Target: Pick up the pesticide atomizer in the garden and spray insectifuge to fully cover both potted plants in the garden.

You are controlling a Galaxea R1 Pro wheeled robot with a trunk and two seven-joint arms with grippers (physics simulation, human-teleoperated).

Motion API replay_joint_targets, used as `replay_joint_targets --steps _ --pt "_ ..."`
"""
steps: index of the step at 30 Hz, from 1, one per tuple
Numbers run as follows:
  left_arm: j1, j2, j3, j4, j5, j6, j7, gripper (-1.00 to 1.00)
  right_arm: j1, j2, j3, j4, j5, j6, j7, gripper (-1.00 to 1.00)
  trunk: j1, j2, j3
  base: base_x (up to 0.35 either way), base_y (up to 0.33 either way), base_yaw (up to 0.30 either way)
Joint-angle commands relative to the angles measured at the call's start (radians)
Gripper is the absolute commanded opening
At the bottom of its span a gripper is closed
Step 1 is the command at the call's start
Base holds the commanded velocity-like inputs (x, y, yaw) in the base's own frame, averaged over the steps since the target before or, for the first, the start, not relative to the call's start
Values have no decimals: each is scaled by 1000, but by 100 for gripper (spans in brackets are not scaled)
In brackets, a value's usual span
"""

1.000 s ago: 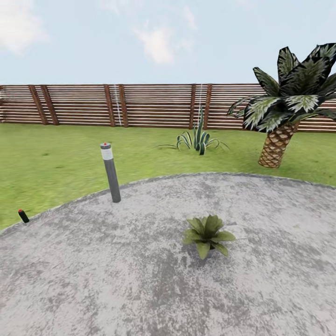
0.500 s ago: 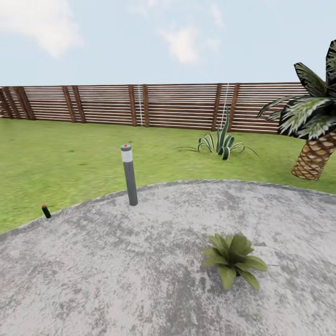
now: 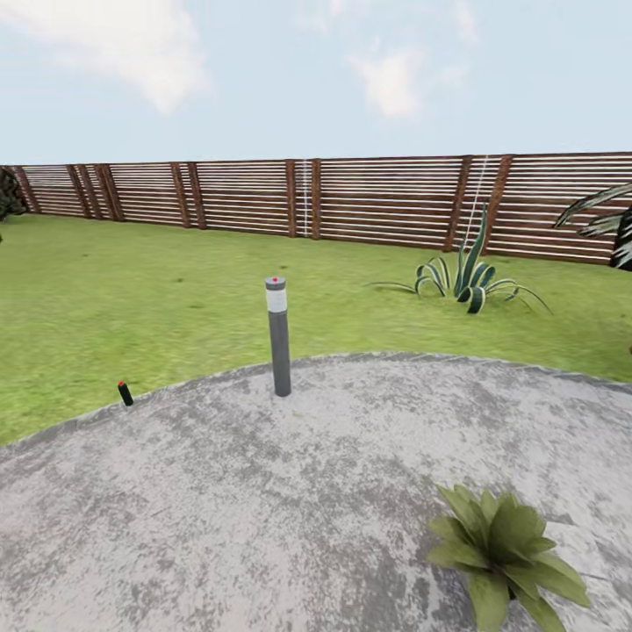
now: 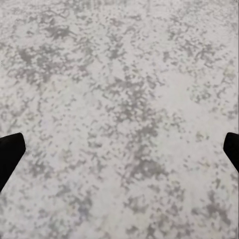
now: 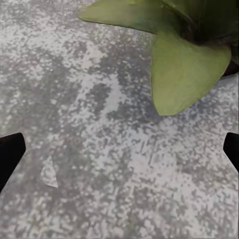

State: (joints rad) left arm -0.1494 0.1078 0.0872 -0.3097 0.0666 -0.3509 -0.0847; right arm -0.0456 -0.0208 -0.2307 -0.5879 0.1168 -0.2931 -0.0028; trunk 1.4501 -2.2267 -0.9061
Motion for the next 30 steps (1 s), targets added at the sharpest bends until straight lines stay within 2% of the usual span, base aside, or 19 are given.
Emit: replay_joint_targets --steps 1,11,30 --pt "-1 0 5 1 8 -2 -9 100 0 1 -4 0 10 -3 0 100 0 0 -1 338 36 278" --pt "-1 0 5 2 11 -2 -9 100 0 1 -4 0 10 -3 0 100 0 0 -1 334 119 278" --pt "-1 1 5 3 10 -2 -9 100 0 1 -4 0 10 -3 1 100 0 0 -1 289 221 277"
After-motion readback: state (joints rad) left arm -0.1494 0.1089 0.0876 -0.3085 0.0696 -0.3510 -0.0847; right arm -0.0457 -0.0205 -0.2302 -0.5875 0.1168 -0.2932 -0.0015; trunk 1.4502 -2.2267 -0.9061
